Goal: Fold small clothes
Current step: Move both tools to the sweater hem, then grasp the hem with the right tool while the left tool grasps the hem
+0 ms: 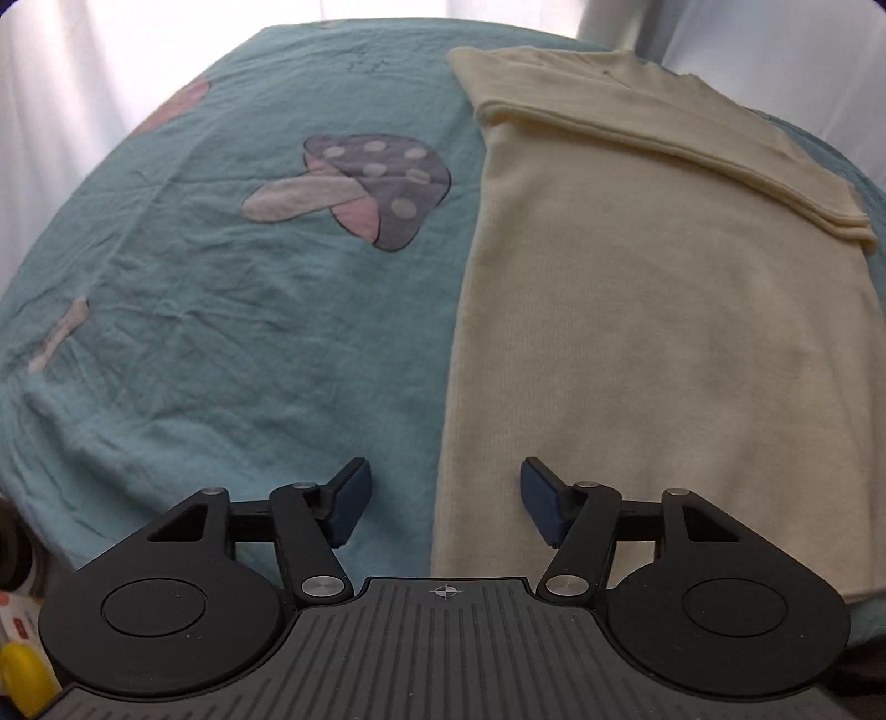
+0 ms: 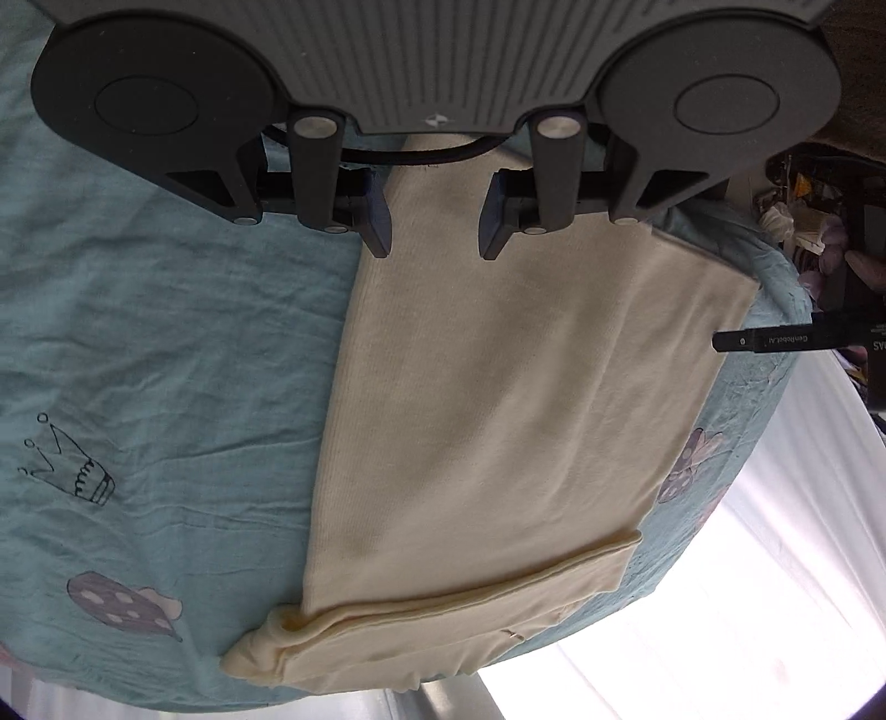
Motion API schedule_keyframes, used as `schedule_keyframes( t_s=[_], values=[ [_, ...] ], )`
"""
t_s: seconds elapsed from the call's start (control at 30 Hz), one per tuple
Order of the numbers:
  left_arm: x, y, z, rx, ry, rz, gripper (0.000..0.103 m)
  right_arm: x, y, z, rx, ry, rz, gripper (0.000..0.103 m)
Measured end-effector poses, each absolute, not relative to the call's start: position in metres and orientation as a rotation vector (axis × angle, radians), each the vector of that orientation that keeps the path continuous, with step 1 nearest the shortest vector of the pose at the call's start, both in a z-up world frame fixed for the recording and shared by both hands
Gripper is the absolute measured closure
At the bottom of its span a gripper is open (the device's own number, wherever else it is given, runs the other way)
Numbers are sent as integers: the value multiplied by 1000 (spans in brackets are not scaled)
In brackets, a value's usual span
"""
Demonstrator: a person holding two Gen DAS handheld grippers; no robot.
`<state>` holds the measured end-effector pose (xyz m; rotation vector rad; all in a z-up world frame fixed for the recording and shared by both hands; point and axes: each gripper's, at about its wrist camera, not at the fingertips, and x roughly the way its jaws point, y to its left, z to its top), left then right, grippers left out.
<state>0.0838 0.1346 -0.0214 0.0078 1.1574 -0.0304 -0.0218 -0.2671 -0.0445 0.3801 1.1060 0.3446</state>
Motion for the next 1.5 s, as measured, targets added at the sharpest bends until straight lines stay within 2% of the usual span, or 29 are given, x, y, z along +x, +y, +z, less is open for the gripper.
schedule_keyframes(
  t_s=[0.13, 0.2, 0.27, 0.3, 0.33, 0.43, 0.5, 0.53, 0.6, 0.63, 0.7, 0.73, 0.77, 0.93, 1.13, 1.3, 1.4, 1.47, 1.5],
  values=[
    [79, 138, -25, -43, 1168, -79, 50, -24, -276, -50, 424, 1124, 333, 69],
    [78, 139, -24, -38, 1175, -94, 62, -24, -278, -57, 470, 1142, 352, 69],
    [78, 143, -23, -77, 1192, -119, 82, -24, -277, -58, 487, 1139, 368, 69],
    [78, 145, -23, -107, 1203, -134, 86, -25, -278, -59, 508, 1139, 373, 71],
    [77, 146, -23, -123, 1206, -145, 87, -25, -279, -61, 530, 1141, 373, 77],
    [78, 147, -25, -135, 1215, -159, 87, -24, -280, -63, 553, 1149, 373, 86],
    [77, 149, -25, -159, 1221, -192, 78, -24, -281, -64, 556, 1152, 370, 86],
    [77, 149, -25, -169, 1225, -216, 66, -24, -284, -65, 572, 1158, 370, 85],
    [78, 147, -25, -179, 1226, -253, 62, -22, -286, -68, 629, 1178, 396, 84],
    [79, 144, -25, -171, 1228, -266, 63, -21, -287, -71, 650, 1185, 410, 84],
    [80, 139, -25, -136, 1227, -259, 83, -19, -283, -72, 640, 1192, 424, 85],
    [82, 139, -24, -133, 1229, -253, 93, -18, -280, -72, 631, 1188, 430, 92],
    [83, 139, -22, -146, 1224, -253, 93, -16, -278, -71, 620, 1180, 435, 96],
    [95, 136, 18, -204, 1062, -277, 94, -4, -290, -55, 620, 1070, 433, 97],
    [146, 120, 55, -211, 854, -239, 94, 40, -310, -29, 543, 873, 397, 97],
    [197, 100, 43, -153, 809, -165, 93, 81, -306, -25, 442, 789, 300, 97],
    [215, 98, 33, -125, 790, -111, 79, 93, -300, -23, 398, 741, 245, 96],
    [218, 103, 30, -122, 748, -104, 46, 93, -295, -23, 359, 726, 202, 93],
    [219, 108, 28, -127, 735, -121, 46, 92, -294, -23, 336, 721, 179, 89]
  ],
)
